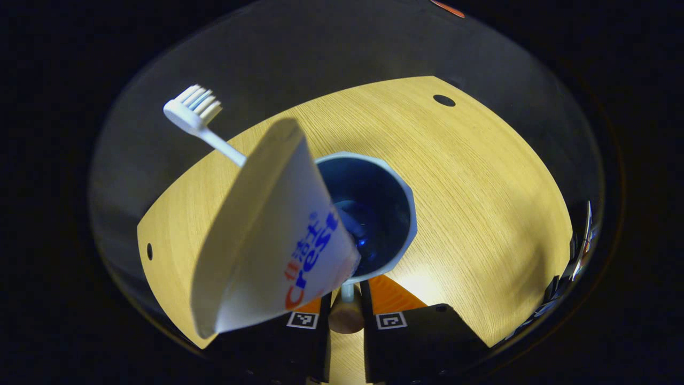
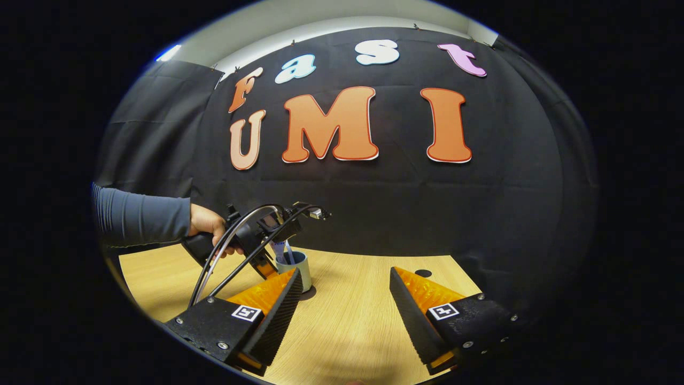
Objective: Put the toothbrush and toothpaste on the desktop into the cup, then pick up the cup and place it on the coaster on the desktop.
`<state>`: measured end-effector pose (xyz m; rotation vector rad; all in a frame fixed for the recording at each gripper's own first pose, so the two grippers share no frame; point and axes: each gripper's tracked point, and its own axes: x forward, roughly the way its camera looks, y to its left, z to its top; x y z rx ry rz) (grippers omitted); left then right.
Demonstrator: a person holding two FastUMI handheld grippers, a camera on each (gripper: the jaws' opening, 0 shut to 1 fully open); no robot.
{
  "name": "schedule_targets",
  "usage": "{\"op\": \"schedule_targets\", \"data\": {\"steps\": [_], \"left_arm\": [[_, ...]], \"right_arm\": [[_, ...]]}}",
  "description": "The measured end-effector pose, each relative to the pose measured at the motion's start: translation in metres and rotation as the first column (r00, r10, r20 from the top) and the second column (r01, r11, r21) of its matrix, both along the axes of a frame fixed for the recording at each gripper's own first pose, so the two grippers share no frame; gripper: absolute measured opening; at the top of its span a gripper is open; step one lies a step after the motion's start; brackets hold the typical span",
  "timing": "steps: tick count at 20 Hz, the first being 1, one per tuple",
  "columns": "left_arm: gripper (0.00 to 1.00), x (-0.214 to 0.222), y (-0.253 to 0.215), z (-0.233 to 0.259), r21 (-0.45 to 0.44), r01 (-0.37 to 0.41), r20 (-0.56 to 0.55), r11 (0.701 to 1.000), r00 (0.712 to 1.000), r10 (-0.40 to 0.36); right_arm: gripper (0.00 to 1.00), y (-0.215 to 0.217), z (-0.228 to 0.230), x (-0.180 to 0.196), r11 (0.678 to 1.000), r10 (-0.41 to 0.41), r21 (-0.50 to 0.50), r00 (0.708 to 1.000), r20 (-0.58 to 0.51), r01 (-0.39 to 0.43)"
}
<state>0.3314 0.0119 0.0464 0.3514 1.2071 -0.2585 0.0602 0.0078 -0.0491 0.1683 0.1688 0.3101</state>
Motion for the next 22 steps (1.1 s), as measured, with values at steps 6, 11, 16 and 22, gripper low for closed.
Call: {"op": "schedule_targets", "data": {"steps": [6, 11, 16, 22], "left_arm": [[0.35, -0.007, -0.010, -0.007, 0.004, 0.021, -0.005, 1.000, 1.000, -0.021], [0.74, -0.011, -0.015, 0.006, 0.006, 0.055, 0.108, 0.998, 0.993, -0.056], [1.00, -0.022, -0.012, 0.015, -0.030, 0.052, 0.343, 0.998, 0.939, -0.038], [1.00, -0.030, -0.007, 0.052, -0.083, 0.064, 0.615, 0.994, 0.789, 0.000]], "right_arm": [[0.98, 0.004, -0.012, 0.002, 1.000, 0.004, 0.000, 1.000, -0.028, -0.004], [0.98, 0.011, -0.005, 0.000, 1.000, 0.002, 0.010, 1.000, -0.021, -0.002], [0.98, 0.025, 0.010, -0.007, 1.000, -0.001, -0.004, 1.000, 0.004, 0.001], [0.98, 0.048, 0.058, -0.014, 0.999, -0.041, 0.009, 0.992, 0.122, 0.040]]}}
